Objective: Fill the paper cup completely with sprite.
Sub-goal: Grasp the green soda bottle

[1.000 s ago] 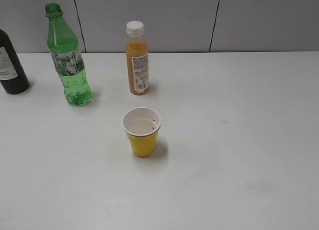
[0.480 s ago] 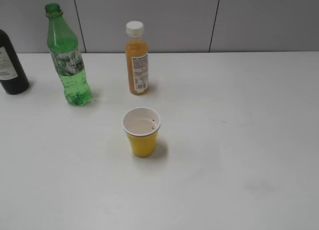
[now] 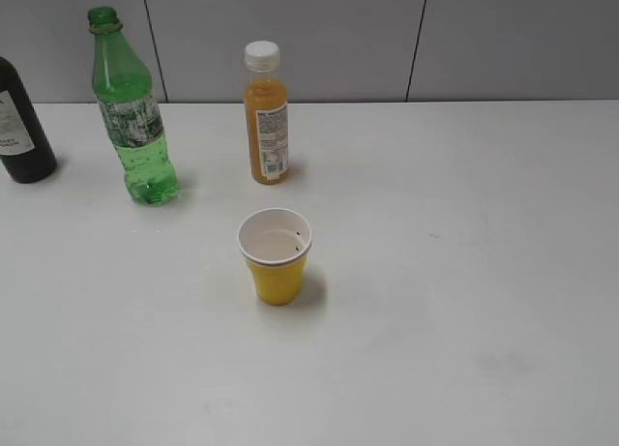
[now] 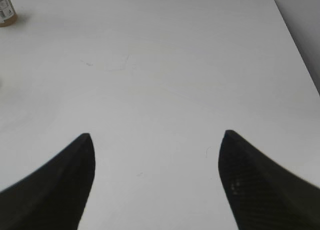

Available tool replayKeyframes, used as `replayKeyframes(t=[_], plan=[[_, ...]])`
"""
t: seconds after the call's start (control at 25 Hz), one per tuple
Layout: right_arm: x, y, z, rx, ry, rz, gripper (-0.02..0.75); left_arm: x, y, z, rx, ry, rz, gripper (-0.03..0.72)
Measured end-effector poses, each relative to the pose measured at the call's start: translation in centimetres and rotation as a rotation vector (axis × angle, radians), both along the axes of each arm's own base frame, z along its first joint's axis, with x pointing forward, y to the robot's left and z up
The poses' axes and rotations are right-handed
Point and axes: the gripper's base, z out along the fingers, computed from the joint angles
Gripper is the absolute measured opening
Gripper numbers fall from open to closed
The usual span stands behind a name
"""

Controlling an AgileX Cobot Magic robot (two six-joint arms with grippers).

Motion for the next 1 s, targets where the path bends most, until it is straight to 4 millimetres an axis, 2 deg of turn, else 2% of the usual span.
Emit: replayKeyframes(t=[0.2,0.36,0.76,1.0], plan=[[0.0,0.0,0.0,0.0,-0.001,0.0,0.594,0.6,0.1,1.6,0.019,-0.168,0.004,0.566],[0.0,0.0,0.0,0.0,-0.001,0.0,0.594,2.4,0.1,2.9,0.046,-0.246,0.009,0.566],[0.0,0.0,0.0,-0.001,-0.001,0.0,0.594,9.8,0.2,5.1,0.025,-0.342,0.051,0.566],[0.0,0.0,0.0,-0.001,-0.001,0.0,0.594,14.3,0.3,4.6,0.028,-0.348,0.074,0.566]])
